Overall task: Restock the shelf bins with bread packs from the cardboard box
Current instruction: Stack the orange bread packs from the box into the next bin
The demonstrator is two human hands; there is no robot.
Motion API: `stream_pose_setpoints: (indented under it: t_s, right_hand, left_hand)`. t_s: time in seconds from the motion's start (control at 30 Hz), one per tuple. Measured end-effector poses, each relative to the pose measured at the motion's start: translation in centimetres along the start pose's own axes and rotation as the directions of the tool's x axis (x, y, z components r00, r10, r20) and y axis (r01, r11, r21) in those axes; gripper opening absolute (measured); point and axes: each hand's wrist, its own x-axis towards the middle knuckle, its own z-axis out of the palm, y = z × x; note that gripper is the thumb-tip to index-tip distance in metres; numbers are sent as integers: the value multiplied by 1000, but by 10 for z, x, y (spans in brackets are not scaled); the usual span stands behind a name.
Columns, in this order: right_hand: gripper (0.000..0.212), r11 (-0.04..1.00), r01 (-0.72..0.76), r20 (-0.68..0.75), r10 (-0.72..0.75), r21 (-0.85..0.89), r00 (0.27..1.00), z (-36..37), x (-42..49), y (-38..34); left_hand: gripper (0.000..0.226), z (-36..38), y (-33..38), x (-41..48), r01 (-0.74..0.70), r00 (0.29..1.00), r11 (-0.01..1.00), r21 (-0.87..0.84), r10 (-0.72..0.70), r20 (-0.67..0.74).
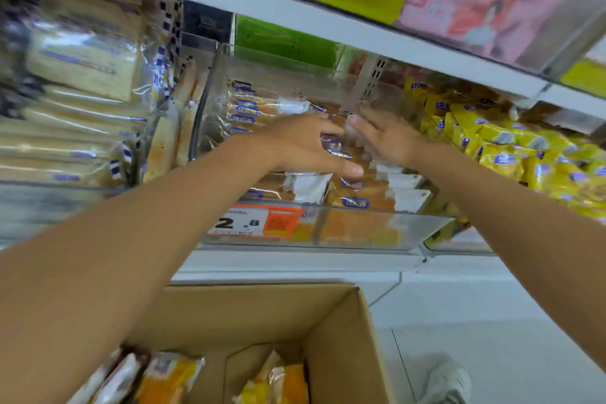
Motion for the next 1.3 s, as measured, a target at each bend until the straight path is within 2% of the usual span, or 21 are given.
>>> stream_pose_setpoints:
  t_s: [0.07,0.17,0.23,0.3,0.4,0.5,0.57,0.63,0.73,0.77,0.83,0.9,0.93,0.97,1.03,1.1,1.17,1.23,1.27,1.3]
  right_hand:
    - [54,994,86,-122,-77,64,989,-1,-22,-10]
    - [31,969,190,-342,-126,161,931,6,-69,-27]
    - [10,934,251,-413,-129,255,901,16,-107,-46]
    - [5,911,291,-422,-149,294,894,31,-147,-64]
    - [6,854,280,-291,-160,439,943,74,-202,-82]
    - [6,881,133,49,-174,453,984,142,-237,-87]
    - [19,914,29,286,-157,404,945,197,-248,-81]
    - [32,932,-118,472,-61,342,880,253,-250,-68]
    - [46,865,-384,585,136,324,800,317,-241,-47]
    - [52,850,-422,595,169,316,786,333,-236,-41]
    - [67,890,-387,638,156,240,754,362,-226,-31]
    - [81,965,-250,691,129,78,711,384,-217,-23]
    - [77,989,-148,679,127,-27,723,390,-212,-20]
    - [64,992,-33,655,104,-120,748,392,-207,-17]
    - [36,975,137,663,12,-173,749,380,-196,-19]
    - [24,993,119,682,-91,6,726,357,-188,-30]
    - [21,970,66,656,-209,235,725,332,-186,-53]
    - [27,898,26,632,-329,439,702,308,-187,-85]
    - [30,838,-11,610,-389,546,691,297,-190,-101]
    - [33,776,-54,579,-420,628,699,285,-194,-114]
  left_hand:
    - [70,-4,4,-17,36,989,998,-50,-43,-144]
    - [17,0,11,-57,48,921,997,-67,-70,-383]
    - [12,4,19,-92,67,897,995,-72,-92,-433]
    - [12,14,23,-126,155,918,987,-28,-155,-365]
    - [16,46,0,-166,340,932,940,-6,-338,-132]
    - [27,89,-48,-205,525,851,847,-78,-524,34]
    - [31,115,-79,-230,620,784,767,-165,-614,91]
    - [24,139,-105,-252,687,726,702,-185,-676,129]
    - [11,172,-138,-276,743,670,641,-194,-718,189]
    - [9,181,-144,-281,755,656,620,-215,-725,211]
    - [8,198,-153,-289,776,628,567,-277,-738,248]
    - [8,211,-157,-294,783,614,525,-334,-740,274]
    - [9,216,-157,-295,787,606,504,-354,-740,292]
    - [9,220,-157,-296,792,597,480,-378,-738,314]
    - [8,227,-158,-298,796,590,449,-405,-726,353]
    - [8,232,-159,-297,803,578,426,-416,-728,370]
    - [25,235,-154,-294,791,594,418,-446,-700,397]
    - [59,232,-139,-286,760,634,406,-508,-637,439]
    - [65,232,-132,-282,735,659,399,-549,-611,439]
    - [53,231,-126,-278,705,682,389,-594,-604,413]
